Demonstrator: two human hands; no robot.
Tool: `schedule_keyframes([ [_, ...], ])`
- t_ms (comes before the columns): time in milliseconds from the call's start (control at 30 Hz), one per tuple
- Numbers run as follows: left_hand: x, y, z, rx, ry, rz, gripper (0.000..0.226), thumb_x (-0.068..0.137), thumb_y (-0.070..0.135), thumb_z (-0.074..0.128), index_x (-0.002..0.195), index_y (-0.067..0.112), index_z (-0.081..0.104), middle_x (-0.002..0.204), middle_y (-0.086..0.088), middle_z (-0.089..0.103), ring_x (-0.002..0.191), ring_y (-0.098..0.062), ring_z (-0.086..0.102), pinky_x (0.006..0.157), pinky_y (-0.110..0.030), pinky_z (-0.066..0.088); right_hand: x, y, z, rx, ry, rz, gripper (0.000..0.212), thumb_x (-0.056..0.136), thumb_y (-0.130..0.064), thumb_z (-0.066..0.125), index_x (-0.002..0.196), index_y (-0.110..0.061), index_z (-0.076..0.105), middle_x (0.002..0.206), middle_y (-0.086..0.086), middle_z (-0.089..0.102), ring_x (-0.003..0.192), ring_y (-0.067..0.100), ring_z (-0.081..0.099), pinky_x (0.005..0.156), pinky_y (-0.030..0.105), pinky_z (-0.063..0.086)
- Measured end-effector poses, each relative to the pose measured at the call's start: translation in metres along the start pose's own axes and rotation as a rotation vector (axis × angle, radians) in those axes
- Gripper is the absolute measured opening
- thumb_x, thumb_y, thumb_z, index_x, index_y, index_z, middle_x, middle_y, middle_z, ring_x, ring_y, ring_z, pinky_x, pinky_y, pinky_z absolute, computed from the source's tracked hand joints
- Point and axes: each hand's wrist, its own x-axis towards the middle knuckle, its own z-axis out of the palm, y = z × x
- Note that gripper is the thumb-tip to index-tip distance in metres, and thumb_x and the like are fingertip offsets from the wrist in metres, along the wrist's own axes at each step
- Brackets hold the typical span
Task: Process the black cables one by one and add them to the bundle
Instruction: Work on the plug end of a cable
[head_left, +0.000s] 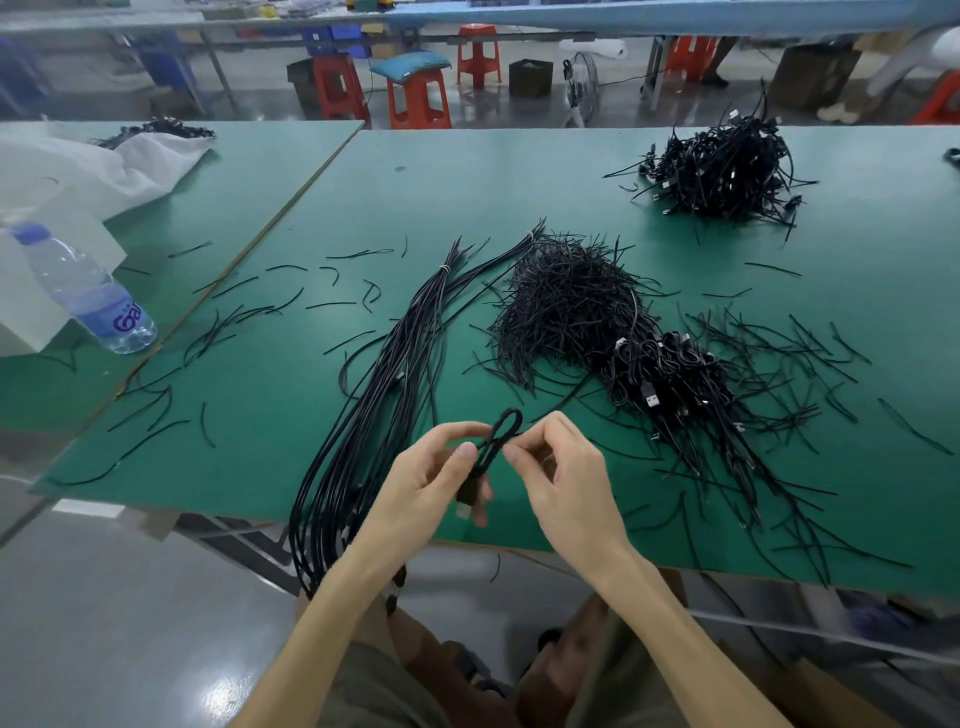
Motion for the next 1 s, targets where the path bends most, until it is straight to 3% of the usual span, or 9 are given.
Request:
schedule_keyframes([
  [100,-0.002,0.006,-0.009,-0.143,-0.067,0.011,0.034,0.110,0.017,0.036,0.136,0.008,0.056,0.083,-0.017,0.071,0.072,-0.041,0.070,0.077,-0.037,0.058,0.002,-0.001,-0.002,-0.011,0.003,-0.025,0.016,0.095,-0.006,0.067,0.083,-0.011,0.059,0.083,-0.006,0.055,0.077,0.013,0.055,0.069,0.018,0.042],
  [233,-0.001,0.008,-0.019,-0.096,-0.229,0.062,0.041,0.107,0.003,0.042,0.147,0.014,0.050,0.097,-0.017,0.071,0.084,-0.035,0.070,0.083,-0.034,0.056,0.003,-0.004,-0.002,-0.033,0.023,-0.096,0.024,0.093,0.003,0.065,0.080,-0.013,0.053,0.082,-0.009,0.049,0.074,0.013,0.051,0.067,0.019,0.041],
  [367,0.006,0.006,-0.016,0.170,-0.109,0.134,0.068,0.095,-0.011,0.058,0.146,0.035,0.053,0.104,-0.001,0.062,0.089,-0.028,0.063,0.082,-0.037,0.057,0.003,-0.008,-0.001,-0.074,0.019,-0.172,0.023,0.092,0.005,0.064,0.081,-0.011,0.053,0.083,-0.008,0.047,0.072,0.011,0.048,0.067,0.023,0.043],
  [433,0.009,0.008,-0.016,0.293,-0.071,0.240,0.073,0.090,-0.011,0.065,0.146,0.036,0.053,0.120,0.009,0.056,0.104,-0.018,0.059,0.084,-0.034,0.057,0.004,-0.010,-0.002,-0.081,0.017,-0.198,0.022,0.092,0.005,0.064,0.081,-0.009,0.053,0.084,-0.007,0.046,0.072,0.012,0.047,0.066,0.024,0.044],
  [567,0.017,0.017,-0.020,0.497,-0.119,0.442,0.086,0.083,-0.018,0.068,0.151,0.033,0.049,0.155,0.016,0.044,0.144,-0.016,0.043,0.108,-0.032,0.046,0.006,-0.015,-0.004,-0.068,0.025,-0.255,0.022,0.091,0.007,0.063,0.079,-0.008,0.052,0.083,-0.008,0.045,0.071,0.011,0.046,0.067,0.021,0.042],
  [700,0.021,0.021,-0.020,0.586,-0.013,0.447,0.053,0.090,-0.001,0.069,0.133,0.030,0.063,0.130,0.023,0.060,0.122,-0.006,0.059,0.100,-0.029,0.051,0.009,-0.019,-0.005,-0.035,0.031,-0.285,0.020,0.090,0.004,0.060,0.080,-0.010,0.052,0.083,-0.012,0.043,0.071,0.008,0.044,0.065,0.018,0.039],
  [800,0.018,0.024,-0.018,0.594,0.040,0.389,0.018,0.095,0.036,0.061,0.109,0.025,0.065,0.103,0.018,0.063,0.095,-0.009,0.064,0.081,-0.021,0.051,0.014,-0.021,-0.007,-0.073,0.035,-0.281,0.031,0.087,0.013,0.058,0.081,-0.015,0.047,0.084,-0.016,0.038,0.070,0.006,0.042,0.066,0.016,0.036],
  [900,0.013,0.030,-0.012,0.493,0.022,0.223,0.041,0.097,0.062,0.048,0.090,0.025,0.063,0.082,0.009,0.067,0.068,-0.014,0.064,0.063,-0.025,0.052,0.015,-0.020,-0.008,-0.073,0.050,-0.295,0.024,0.088,0.015,0.059,0.083,-0.008,0.054,0.090,-0.012,0.046,0.081,0.014,0.054,0.075,0.024,0.048],
  [1000,0.011,0.037,-0.004,0.294,-0.023,0.125,0.041,0.104,0.049,0.046,0.085,0.017,0.065,0.062,-0.002,0.068,0.047,-0.018,0.060,0.052,-0.029,0.051,0.014,-0.018,-0.008,-0.067,0.060,-0.293,0.020,0.089,0.007,0.062,0.080,-0.008,0.053,0.083,-0.012,0.045,0.073,0.006,0.048,0.068,0.017,0.042],
])
